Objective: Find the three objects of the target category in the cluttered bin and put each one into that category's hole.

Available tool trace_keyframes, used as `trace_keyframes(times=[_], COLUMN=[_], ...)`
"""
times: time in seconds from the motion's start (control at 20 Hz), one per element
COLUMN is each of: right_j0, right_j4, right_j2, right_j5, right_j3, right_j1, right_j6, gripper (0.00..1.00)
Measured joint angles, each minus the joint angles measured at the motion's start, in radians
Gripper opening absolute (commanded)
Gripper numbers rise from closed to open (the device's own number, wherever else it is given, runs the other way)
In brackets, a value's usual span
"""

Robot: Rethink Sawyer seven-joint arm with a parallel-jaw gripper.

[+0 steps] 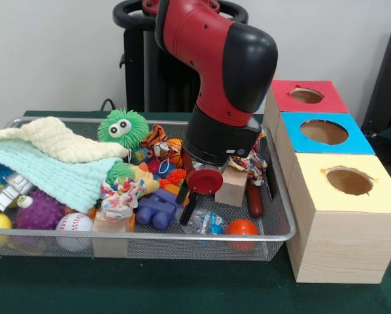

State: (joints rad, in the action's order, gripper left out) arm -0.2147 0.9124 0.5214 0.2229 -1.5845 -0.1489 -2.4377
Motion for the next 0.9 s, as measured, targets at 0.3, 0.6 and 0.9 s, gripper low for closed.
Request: trace_keyframes(times=[0.3, 0.6, 0.9], right_j0=[-0.004, -0.003, -0.009], right_j4=[0.000, 0.000, 0.000], right_j2=[0.023, 0.032, 0.053], right_j5=[0.000, 0.000, 0.005], right_j3=[0.039, 0.067, 0.079], right_j1=[0.027, 0.041, 0.054], right_j6=[0.000, 0.000, 0.000], gripper=[1.00, 1.00, 1.00])
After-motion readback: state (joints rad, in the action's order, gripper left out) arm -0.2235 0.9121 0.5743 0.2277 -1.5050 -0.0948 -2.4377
